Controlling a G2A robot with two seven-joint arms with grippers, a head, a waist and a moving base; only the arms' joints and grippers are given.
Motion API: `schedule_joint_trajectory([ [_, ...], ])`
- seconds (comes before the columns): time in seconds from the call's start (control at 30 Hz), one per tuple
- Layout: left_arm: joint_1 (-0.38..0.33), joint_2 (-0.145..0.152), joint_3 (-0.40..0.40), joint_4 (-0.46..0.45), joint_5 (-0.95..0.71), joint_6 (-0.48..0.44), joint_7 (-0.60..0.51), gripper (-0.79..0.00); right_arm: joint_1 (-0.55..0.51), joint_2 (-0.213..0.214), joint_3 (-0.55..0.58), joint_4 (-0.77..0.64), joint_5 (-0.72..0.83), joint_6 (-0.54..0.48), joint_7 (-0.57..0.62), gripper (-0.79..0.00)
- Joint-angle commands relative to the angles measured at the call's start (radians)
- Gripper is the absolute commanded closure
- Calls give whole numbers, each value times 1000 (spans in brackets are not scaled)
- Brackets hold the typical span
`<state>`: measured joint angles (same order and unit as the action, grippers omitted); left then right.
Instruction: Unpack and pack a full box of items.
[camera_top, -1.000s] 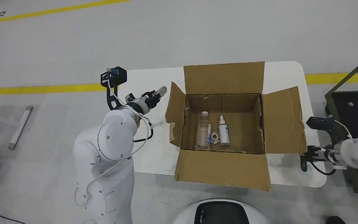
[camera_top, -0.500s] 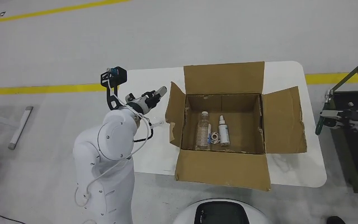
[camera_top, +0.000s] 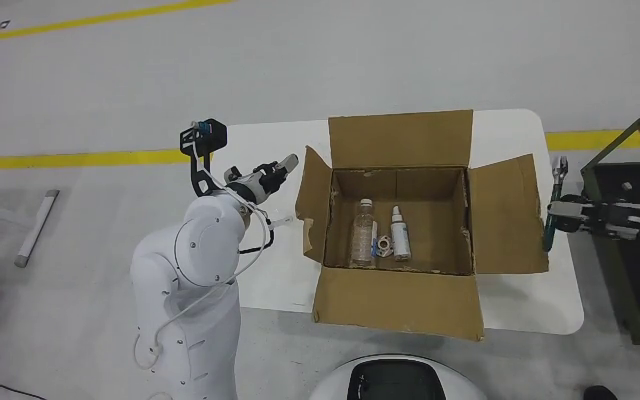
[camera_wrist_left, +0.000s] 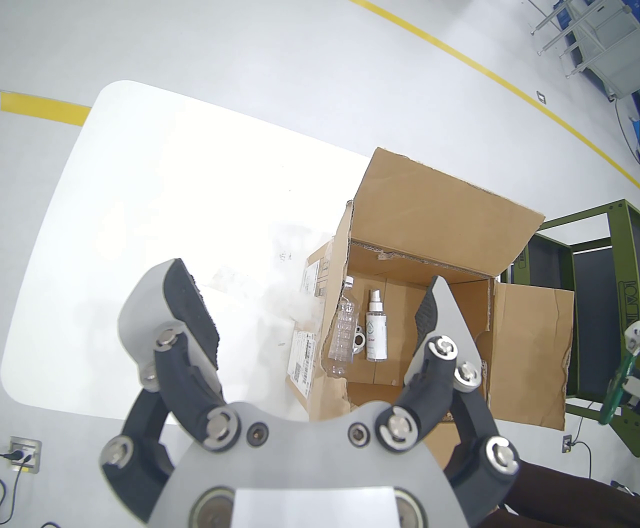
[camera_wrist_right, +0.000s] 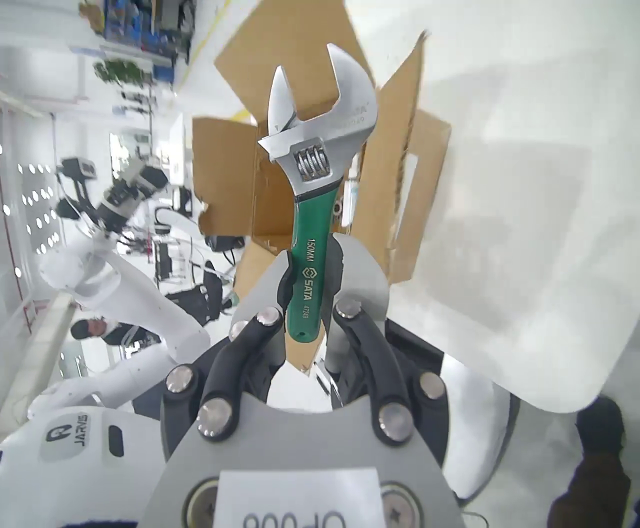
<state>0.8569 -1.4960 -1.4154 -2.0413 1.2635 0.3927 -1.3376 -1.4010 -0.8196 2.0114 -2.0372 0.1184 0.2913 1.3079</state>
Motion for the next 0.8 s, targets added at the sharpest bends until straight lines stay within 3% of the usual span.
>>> schedule_joint_trajectory([
  [0.0,0,0,0,0,0,0,0,-785,42,5,-98,-23,-13,19,7,0],
  [0.23,0,0,0,0,0,0,0,-785,224,8,-417,-29,-122,91,-55,0],
  [0.4,0,0,0,0,0,0,0,-785,376,1,-671,3,-388,177,-86,0],
  [0.5,0,0,0,0,0,0,0,-785,457,-12,-820,35,-545,231,-110,0],
  [0.77,0,0,0,0,0,0,0,-785,623,-76,-1120,162,-744,378,-157,0],
])
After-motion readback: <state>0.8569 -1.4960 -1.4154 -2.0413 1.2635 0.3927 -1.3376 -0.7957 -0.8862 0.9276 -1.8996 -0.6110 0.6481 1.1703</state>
